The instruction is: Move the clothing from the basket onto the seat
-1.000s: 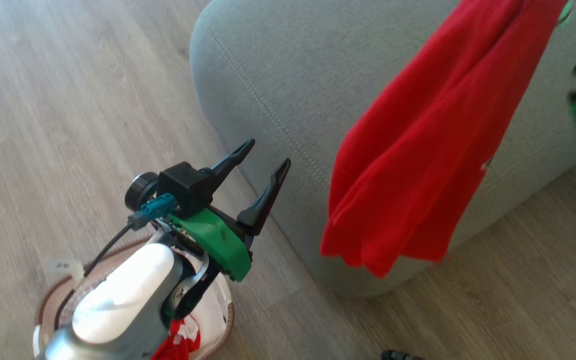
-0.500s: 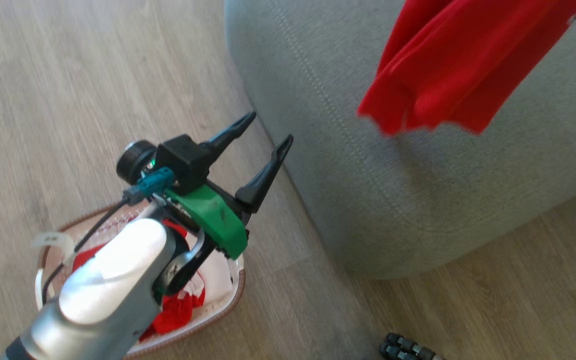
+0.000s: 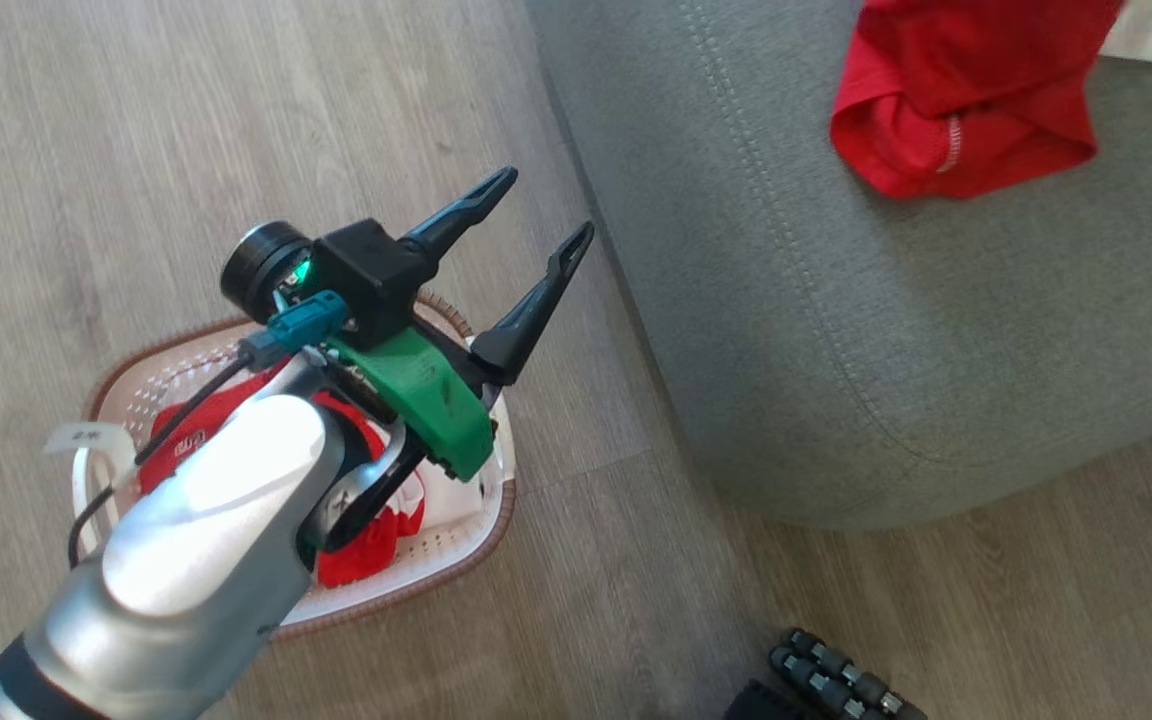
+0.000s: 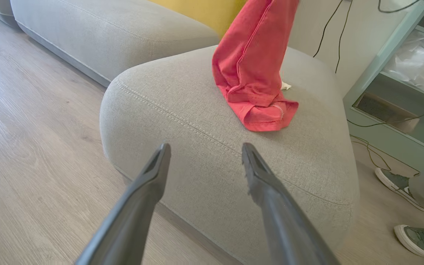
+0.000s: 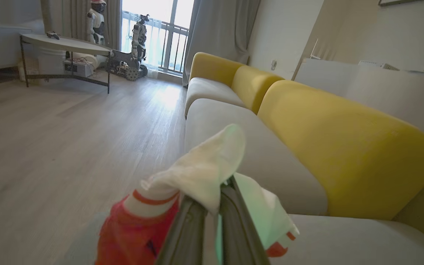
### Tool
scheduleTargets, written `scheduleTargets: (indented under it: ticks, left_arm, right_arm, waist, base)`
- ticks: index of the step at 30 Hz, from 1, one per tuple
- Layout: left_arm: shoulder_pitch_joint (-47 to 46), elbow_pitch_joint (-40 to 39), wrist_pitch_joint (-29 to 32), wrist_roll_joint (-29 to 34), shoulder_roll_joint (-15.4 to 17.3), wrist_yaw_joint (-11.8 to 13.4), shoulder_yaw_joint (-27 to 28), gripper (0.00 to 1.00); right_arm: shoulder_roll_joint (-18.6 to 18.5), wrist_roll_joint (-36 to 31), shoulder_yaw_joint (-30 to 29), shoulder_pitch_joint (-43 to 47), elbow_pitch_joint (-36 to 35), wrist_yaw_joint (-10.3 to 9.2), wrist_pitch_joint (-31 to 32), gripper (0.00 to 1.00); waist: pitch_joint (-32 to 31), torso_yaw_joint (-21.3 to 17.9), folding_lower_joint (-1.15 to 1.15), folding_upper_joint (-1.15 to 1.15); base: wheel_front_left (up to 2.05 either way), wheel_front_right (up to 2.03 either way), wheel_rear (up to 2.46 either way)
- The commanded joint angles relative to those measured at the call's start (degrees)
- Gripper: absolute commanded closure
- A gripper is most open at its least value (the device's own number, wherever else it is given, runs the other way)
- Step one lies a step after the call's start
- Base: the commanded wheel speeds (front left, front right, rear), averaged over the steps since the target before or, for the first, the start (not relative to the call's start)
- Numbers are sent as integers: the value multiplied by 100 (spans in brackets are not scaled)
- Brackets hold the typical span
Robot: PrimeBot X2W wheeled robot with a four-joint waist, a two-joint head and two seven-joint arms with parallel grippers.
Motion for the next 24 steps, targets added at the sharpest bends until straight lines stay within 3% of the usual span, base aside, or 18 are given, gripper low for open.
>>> scheduleTargets:
  ticks: [1, 12, 20, 24]
  left_arm:
    - [-266, -199, 33, 52, 138, -26, 171, 0]
    - [-340, -182, 28, 24, 133, -5, 170, 0]
    - [-331, -151, 6, -17, 161, 13, 183, 0]
    - [-324, -152, -14, -40, 155, 37, 191, 0]
  right_arm:
    - [-47, 96, 50, 260, 45, -2, -22, 100]
    - [300, 719, 877, 674, 1171, -2, 1108, 100]
    - [408, 1170, 1291, 776, 1530, -2, 2215, 100]
    - [371, 1318, 1407, 733, 1577, -2, 2452, 100]
  waist:
    - [54, 40, -1, 0]
    - [184, 158, -1, 0]
    - [144, 207, -1, 0]
    - [77, 201, -1, 0]
  base:
    - [0, 0, 0]
    - [0, 0, 0]
    - [0, 0, 0]
    - [0, 0, 0]
